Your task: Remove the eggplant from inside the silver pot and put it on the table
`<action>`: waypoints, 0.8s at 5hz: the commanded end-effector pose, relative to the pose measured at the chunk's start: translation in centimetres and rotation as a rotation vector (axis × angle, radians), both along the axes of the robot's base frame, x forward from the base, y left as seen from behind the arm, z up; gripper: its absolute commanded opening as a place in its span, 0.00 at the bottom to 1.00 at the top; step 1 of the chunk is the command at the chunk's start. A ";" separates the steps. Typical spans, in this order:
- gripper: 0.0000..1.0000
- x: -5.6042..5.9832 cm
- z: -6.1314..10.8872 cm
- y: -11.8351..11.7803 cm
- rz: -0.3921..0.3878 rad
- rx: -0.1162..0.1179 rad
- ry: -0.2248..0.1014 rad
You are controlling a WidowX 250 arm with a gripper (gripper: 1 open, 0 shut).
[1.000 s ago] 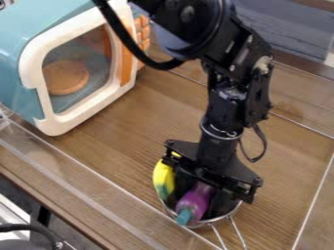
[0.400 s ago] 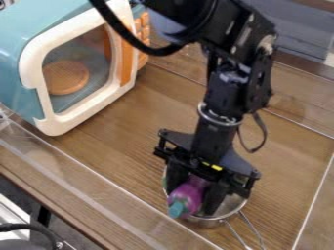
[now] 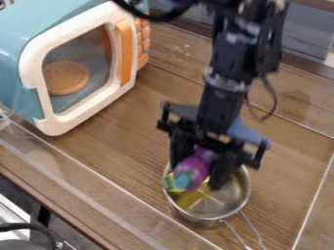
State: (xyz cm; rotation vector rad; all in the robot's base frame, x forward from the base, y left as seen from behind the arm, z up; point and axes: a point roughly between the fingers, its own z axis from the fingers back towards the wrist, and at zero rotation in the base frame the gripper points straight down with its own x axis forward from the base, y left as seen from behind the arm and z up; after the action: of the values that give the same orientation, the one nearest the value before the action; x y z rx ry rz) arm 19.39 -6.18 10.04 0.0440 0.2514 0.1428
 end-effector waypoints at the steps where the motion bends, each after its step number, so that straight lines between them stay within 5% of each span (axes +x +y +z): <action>1: 0.00 1.3 3.9 0.3 0.029 -0.011 -0.045; 2: 0.00 2.4 5.6 1.3 0.034 -0.019 -0.062; 4: 0.00 1.8 4.8 1.3 0.014 -0.028 -0.075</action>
State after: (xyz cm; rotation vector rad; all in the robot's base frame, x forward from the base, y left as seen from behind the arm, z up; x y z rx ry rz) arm 21.05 -4.84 13.81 0.0234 0.2231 0.1583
